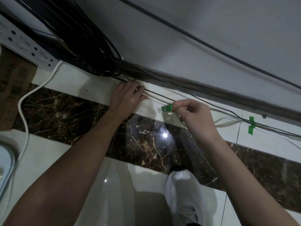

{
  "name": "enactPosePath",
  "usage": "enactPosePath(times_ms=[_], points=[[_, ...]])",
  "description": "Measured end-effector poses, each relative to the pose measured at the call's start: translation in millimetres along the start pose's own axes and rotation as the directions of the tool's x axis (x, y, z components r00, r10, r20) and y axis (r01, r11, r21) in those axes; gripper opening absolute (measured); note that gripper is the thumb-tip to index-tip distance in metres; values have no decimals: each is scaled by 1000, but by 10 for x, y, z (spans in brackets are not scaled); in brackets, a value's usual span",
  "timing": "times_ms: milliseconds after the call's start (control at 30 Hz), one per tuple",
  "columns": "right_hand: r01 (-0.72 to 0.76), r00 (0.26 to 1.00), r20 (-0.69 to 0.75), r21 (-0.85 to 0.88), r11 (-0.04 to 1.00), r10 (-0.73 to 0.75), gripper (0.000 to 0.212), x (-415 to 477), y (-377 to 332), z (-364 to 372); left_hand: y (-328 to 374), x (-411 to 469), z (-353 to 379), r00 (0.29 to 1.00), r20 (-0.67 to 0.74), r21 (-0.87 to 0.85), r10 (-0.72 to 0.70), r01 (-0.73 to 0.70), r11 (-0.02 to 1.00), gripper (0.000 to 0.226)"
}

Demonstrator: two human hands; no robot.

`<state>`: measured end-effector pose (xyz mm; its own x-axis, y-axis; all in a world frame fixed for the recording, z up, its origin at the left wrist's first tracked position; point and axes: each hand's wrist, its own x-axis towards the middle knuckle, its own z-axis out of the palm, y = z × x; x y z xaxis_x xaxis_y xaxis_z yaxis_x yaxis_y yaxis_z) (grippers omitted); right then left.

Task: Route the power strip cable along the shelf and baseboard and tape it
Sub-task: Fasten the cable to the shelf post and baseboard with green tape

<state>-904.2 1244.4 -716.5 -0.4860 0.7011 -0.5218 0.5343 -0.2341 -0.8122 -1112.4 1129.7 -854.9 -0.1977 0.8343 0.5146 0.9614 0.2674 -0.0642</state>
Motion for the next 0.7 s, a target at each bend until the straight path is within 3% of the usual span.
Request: enactPosePath(times_ms=[133, 233, 467, 700], points=[[73, 987, 148, -83, 994, -60, 9, 10, 34, 35, 53, -5, -20, 991, -28, -12, -130, 130, 991, 30], [41, 978, 210, -108, 993, -17, 10, 17, 153, 108, 82, -43, -11, 978, -25, -22, -208, 208, 978, 24], [-26, 995, 99, -6, 1000, 26, 9, 167, 465, 48, 65, -70, 6, 964, -15, -43, -265, 264, 964, 18], [117, 993, 42, -120, 986, -112, 11, 289, 629, 114, -10, -72, -19, 971, 22, -52, -237, 238, 970, 18]])
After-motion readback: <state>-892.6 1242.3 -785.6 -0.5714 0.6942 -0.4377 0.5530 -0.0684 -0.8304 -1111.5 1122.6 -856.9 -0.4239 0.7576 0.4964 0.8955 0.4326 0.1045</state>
